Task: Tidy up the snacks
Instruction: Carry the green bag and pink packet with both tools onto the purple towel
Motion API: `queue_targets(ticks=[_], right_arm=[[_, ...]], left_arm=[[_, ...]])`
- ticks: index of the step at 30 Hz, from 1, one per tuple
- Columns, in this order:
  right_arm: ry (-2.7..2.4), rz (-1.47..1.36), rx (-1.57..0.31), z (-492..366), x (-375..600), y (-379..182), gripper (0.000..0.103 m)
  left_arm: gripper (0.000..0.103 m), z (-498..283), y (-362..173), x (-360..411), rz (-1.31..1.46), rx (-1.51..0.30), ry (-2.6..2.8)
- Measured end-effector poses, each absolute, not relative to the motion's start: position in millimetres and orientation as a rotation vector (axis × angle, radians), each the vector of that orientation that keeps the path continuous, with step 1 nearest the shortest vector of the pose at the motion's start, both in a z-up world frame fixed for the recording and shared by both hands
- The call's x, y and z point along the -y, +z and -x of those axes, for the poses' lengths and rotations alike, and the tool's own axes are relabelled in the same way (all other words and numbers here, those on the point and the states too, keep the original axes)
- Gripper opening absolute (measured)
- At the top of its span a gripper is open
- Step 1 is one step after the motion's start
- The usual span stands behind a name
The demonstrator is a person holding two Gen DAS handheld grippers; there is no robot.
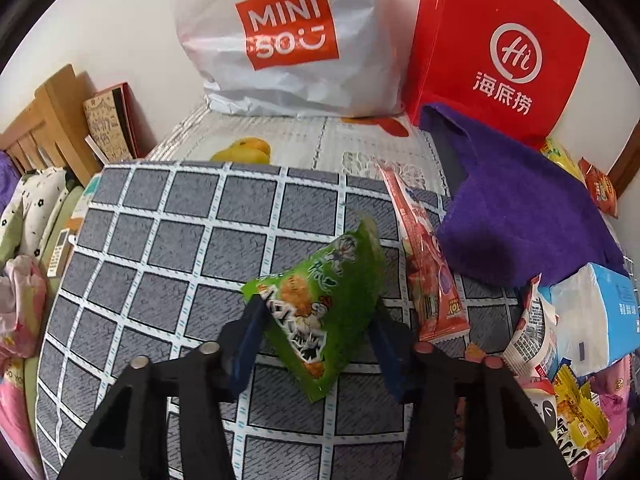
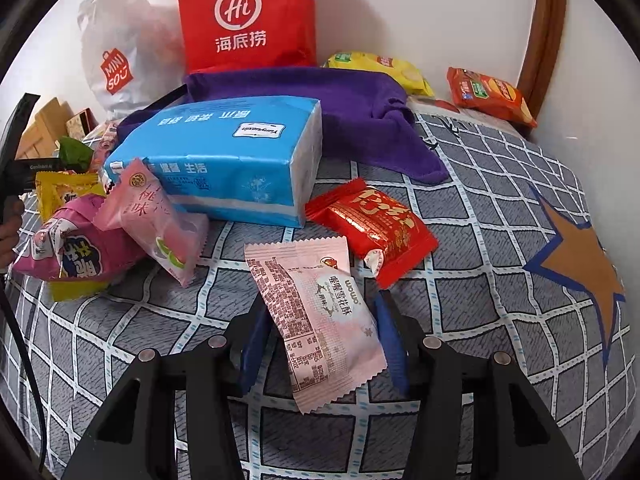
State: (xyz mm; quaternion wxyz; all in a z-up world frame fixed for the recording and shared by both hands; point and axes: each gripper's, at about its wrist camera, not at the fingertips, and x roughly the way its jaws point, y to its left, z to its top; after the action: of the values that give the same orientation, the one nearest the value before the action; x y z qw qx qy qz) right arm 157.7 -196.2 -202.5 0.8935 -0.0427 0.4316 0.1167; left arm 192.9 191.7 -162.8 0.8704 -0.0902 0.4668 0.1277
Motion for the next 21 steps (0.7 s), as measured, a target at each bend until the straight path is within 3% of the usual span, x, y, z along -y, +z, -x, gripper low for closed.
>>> queue_targets(ticks=[12,21], right_arm=[[0.246,0.034,-0.831,-135.0,187.3,-158.9,0.05],[0.255,0.021,-0.809,-131.4,173.2,-114.8,0.05]], left_arm=[[0.045,-141.4,-117.2,-183.8,0.187,-0.958,0.204],[0.045,-110.0,-79.5,-128.9,0.189,-0.931,0.034]])
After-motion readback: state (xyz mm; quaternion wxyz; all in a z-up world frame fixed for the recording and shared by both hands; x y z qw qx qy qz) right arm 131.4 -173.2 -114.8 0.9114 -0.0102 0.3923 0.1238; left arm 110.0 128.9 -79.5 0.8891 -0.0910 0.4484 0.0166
